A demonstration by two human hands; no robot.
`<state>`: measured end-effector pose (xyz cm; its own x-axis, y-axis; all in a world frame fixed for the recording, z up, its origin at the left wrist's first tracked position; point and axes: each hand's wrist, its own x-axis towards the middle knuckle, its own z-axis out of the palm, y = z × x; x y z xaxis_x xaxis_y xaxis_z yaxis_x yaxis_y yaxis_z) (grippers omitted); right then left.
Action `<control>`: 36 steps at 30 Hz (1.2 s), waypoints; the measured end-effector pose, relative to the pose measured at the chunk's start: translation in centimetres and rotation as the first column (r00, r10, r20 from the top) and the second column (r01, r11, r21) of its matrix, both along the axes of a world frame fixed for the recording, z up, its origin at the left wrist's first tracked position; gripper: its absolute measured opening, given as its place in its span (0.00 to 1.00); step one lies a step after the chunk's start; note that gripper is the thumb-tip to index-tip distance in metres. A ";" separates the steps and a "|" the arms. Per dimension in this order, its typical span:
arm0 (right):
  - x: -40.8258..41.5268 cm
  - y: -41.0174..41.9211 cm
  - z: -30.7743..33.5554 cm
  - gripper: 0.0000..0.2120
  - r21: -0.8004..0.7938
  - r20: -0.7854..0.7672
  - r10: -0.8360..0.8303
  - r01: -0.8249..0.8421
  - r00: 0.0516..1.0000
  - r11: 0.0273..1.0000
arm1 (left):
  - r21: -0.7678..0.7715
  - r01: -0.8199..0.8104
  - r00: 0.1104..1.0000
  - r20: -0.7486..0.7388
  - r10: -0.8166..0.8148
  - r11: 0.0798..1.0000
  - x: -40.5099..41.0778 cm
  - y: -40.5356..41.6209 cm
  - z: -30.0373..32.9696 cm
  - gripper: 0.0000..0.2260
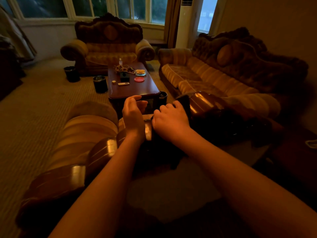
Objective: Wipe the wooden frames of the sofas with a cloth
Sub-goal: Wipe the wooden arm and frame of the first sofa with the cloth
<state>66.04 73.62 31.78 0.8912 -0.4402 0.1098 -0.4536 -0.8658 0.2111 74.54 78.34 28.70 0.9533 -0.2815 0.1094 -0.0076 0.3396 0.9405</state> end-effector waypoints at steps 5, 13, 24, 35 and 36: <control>-1.1 0.1 -0.5 0.17 -0.010 -0.001 -0.027 0.027 1.000 1.000 | 0.032 0.012 0.999 0.031 -0.013 0.999 0.2 -0.1 -0.3 0.13; 2.6 -0.5 1.5 0.14 0.057 -0.223 -0.109 0.124 0.969 0.991 | 0.042 0.024 1.000 -0.002 -0.024 0.999 -0.2 0.2 0.0 0.13; 1.4 -0.5 1.1 0.12 0.101 -0.094 -0.079 0.089 0.992 0.991 | 0.075 0.033 0.996 0.083 -0.039 0.997 -0.6 0.2 0.3 0.14; 4.0 -3.1 3.3 0.21 0.205 -0.349 -0.123 0.203 0.929 0.957 | 0.142 0.051 0.996 0.069 -0.061 0.989 -0.8 0.5 0.5 0.13; 4.3 -3.8 3.6 0.24 0.212 -0.396 -0.133 0.231 0.909 0.950 | 0.160 0.055 0.995 0.075 -0.068 0.986 -0.8 0.6 0.5 0.13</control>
